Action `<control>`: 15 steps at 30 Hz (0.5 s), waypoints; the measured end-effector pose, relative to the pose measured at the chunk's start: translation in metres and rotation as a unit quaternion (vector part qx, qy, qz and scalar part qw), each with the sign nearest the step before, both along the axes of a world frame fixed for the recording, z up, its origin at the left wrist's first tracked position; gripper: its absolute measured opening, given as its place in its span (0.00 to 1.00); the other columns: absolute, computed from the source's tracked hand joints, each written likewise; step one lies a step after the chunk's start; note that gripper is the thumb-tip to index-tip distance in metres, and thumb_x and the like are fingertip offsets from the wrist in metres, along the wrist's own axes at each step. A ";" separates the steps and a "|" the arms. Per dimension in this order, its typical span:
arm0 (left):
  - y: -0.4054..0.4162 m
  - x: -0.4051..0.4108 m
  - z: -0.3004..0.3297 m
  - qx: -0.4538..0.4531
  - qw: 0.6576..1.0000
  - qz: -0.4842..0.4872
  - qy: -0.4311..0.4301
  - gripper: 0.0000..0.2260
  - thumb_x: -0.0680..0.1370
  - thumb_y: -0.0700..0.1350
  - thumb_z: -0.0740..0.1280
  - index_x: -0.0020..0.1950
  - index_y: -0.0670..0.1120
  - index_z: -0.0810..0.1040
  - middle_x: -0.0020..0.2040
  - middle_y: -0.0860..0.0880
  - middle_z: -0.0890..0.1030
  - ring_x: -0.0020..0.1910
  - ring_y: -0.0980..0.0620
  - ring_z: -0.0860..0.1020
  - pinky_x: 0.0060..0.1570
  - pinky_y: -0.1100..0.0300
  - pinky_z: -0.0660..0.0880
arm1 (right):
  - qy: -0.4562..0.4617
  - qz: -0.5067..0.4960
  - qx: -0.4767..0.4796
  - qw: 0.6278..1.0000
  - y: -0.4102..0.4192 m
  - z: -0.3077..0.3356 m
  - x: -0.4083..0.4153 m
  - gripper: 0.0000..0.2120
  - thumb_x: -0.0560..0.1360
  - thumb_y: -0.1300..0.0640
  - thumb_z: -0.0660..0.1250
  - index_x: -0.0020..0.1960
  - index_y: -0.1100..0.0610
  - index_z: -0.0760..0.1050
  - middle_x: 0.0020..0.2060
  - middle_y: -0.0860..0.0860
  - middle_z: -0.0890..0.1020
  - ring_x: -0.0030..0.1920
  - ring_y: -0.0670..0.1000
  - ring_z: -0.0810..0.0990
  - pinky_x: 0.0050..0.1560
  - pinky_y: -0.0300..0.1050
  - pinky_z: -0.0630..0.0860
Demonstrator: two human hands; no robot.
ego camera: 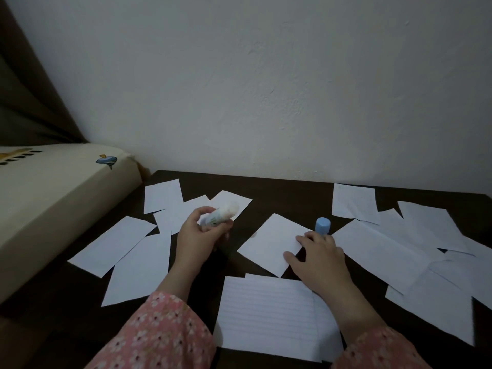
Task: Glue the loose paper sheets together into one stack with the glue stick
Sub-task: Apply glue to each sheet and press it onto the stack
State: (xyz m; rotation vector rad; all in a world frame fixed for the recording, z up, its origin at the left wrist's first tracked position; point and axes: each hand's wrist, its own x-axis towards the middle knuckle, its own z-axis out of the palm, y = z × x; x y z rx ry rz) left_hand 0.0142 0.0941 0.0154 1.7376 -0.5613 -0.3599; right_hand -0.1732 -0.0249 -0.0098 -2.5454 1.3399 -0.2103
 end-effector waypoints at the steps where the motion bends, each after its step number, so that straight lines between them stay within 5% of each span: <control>1: 0.000 0.000 0.001 0.029 0.999 -0.003 -0.017 0.17 0.72 0.51 0.74 0.58 0.53 0.75 0.42 0.53 0.78 0.38 0.57 0.78 0.35 0.66 0.72 | 0.001 -0.001 -0.001 1.000 0.001 0.000 -0.001 0.27 0.78 0.38 0.54 0.74 0.49 0.63 0.73 0.47 0.63 0.72 0.52 0.59 0.70 0.52 0.60; 7: -0.002 0.006 -0.003 0.129 0.987 -0.041 -0.088 0.22 0.76 0.56 0.67 0.66 0.47 0.74 0.62 0.48 0.77 0.53 0.52 0.75 0.51 0.59 0.70 | 0.053 -0.033 -0.031 0.998 0.014 0.002 0.001 0.27 0.78 0.38 0.53 0.74 0.48 0.61 0.73 0.48 0.62 0.72 0.53 0.59 0.69 0.56 0.58; 15: -0.007 0.004 -0.012 0.134 0.985 -0.040 -0.105 0.24 0.74 0.54 0.69 0.67 0.47 0.73 0.62 0.48 0.77 0.51 0.55 0.73 0.49 0.62 0.70 | 0.072 -0.069 -0.072 0.992 0.023 0.005 0.007 0.24 0.78 0.39 0.54 0.67 0.50 0.68 0.64 0.50 0.71 0.65 0.52 0.66 0.65 0.55 0.60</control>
